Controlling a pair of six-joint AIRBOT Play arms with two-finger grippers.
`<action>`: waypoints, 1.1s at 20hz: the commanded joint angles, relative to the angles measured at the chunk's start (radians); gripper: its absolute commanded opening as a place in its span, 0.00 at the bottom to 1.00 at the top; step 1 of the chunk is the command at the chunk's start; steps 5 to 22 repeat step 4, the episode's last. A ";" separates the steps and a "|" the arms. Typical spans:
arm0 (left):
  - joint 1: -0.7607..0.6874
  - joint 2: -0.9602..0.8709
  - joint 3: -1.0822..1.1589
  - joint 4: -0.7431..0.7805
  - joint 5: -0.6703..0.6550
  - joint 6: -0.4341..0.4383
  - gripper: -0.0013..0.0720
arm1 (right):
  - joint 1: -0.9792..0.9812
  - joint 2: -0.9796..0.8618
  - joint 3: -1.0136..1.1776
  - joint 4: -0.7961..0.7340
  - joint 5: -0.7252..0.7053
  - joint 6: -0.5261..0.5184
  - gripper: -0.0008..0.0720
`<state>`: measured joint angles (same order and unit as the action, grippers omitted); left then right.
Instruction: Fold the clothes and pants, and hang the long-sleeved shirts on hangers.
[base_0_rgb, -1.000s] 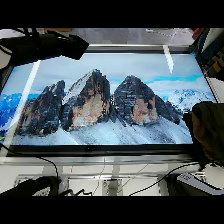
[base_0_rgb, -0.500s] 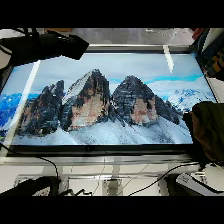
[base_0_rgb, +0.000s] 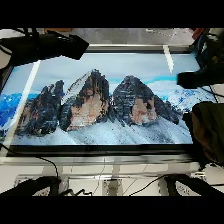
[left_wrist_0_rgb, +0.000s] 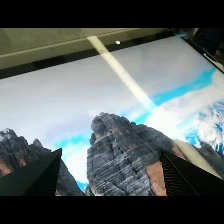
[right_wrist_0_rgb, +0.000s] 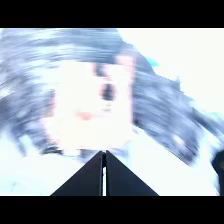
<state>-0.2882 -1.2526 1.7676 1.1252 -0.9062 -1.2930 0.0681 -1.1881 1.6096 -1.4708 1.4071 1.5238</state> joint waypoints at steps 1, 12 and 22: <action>0.001 0.000 0.000 0.000 0.000 0.000 0.97 | 0.251 -0.014 0.000 -0.104 -0.038 -0.027 0.06; 0.001 0.000 0.000 0.000 0.000 0.000 0.97 | 0.282 -0.023 0.000 -0.096 -0.033 -0.026 0.06; 0.001 0.000 0.000 0.000 0.000 0.000 0.97 | 0.282 -0.023 0.000 -0.096 -0.033 -0.026 0.06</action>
